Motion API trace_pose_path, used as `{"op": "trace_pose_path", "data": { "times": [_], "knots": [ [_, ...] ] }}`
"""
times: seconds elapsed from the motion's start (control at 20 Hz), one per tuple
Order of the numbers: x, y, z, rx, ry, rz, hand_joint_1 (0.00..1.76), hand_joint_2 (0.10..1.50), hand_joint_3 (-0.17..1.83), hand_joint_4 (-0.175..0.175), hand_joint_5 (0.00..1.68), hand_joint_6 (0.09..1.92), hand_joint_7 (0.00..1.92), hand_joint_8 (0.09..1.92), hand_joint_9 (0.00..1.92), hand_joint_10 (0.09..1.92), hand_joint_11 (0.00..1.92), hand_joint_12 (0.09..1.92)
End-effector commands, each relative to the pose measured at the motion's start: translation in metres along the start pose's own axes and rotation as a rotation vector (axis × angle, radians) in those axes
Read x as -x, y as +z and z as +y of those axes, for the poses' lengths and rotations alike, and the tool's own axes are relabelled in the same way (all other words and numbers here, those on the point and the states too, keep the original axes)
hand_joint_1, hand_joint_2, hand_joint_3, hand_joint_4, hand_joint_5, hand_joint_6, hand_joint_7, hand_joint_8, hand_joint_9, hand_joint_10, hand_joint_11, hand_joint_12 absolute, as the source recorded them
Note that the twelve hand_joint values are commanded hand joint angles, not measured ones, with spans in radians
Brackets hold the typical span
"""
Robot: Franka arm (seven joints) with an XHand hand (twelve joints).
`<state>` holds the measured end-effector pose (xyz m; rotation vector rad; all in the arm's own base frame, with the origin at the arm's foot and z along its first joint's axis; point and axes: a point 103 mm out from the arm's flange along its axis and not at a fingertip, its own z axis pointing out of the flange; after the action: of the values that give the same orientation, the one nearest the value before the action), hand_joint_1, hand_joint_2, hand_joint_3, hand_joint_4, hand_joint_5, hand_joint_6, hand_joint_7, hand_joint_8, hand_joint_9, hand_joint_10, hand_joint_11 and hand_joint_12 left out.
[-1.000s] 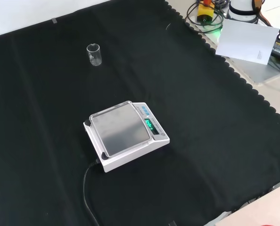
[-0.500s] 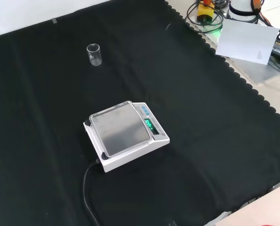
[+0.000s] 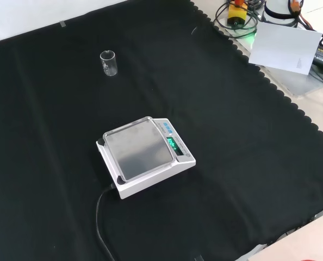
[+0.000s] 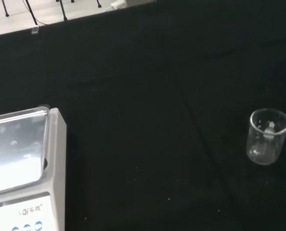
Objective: Pick up the beaker.
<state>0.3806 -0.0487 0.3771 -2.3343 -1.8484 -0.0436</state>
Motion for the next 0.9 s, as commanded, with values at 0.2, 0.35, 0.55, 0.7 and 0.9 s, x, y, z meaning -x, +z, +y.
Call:
{"op": "trace_pose_path", "data": {
  "times": [0.2,0.35,0.55,0.7,0.9],
  "knots": [
    [0.013,0.041,0.027,-0.056,0.022,0.011,0.79,1.06,-0.17,-0.007,0.56,0.55,0.62,0.67,0.73,0.68,0.29,1.39],
    [0.018,0.056,0.037,0.015,0.031,-0.019,0.79,1.06,-0.17,-0.008,0.56,0.55,0.62,0.67,0.73,0.68,0.29,1.39],
    [0.026,0.081,0.046,0.128,0.039,-0.022,0.8,1.06,-0.17,-0.008,0.56,0.56,0.62,0.67,0.73,0.69,0.3,1.39],
    [0.033,0.098,0.055,0.132,0.053,-0.009,0.81,1.07,-0.17,-0.009,0.53,0.56,0.6,0.68,0.72,0.69,0.31,1.38],
    [0.044,0.114,0.071,0.106,0.073,-0.018,0.82,1.07,-0.17,-0.011,0.46,0.59,0.53,0.71,0.67,0.73,0.3,1.38]
  ]
}}
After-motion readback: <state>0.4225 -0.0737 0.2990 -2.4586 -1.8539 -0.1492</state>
